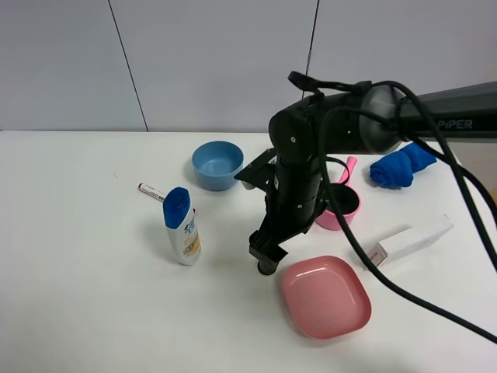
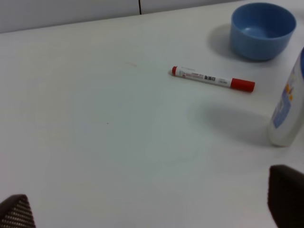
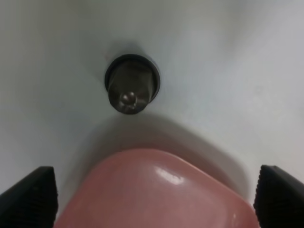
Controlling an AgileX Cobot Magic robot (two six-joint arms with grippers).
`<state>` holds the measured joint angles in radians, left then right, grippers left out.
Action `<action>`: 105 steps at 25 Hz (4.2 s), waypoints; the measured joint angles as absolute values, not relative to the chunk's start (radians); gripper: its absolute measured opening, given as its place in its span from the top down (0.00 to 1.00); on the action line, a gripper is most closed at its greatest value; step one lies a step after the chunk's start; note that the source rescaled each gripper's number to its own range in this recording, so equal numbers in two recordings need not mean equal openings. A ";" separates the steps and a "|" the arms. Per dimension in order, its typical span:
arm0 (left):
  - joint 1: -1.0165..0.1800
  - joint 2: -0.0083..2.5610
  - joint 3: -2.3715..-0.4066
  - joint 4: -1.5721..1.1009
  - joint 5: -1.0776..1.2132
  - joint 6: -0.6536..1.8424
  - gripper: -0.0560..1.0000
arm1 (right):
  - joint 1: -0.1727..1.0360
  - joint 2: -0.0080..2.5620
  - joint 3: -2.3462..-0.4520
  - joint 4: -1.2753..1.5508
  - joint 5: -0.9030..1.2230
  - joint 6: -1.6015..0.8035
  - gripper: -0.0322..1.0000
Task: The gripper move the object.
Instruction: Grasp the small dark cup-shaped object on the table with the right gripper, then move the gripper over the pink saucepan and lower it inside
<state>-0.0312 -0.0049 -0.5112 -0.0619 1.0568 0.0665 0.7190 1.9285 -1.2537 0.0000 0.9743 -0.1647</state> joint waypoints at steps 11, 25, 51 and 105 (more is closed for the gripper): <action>-0.031 -0.005 -0.511 -0.062 1.057 0.067 0.00 | 0.745 1.997 -1.254 -0.052 0.894 -0.165 0.24; -0.031 -0.005 -0.511 -0.062 1.057 0.067 0.00 | 0.800 2.077 -1.254 -0.093 0.827 -0.146 0.26; -0.031 -0.005 -0.511 -0.062 1.057 0.067 0.00 | 0.820 2.090 -1.254 -0.108 0.820 -0.111 0.37; -0.031 -0.005 -0.511 -0.061 1.057 0.067 0.00 | 0.805 1.969 -1.254 -0.148 0.895 -0.056 0.97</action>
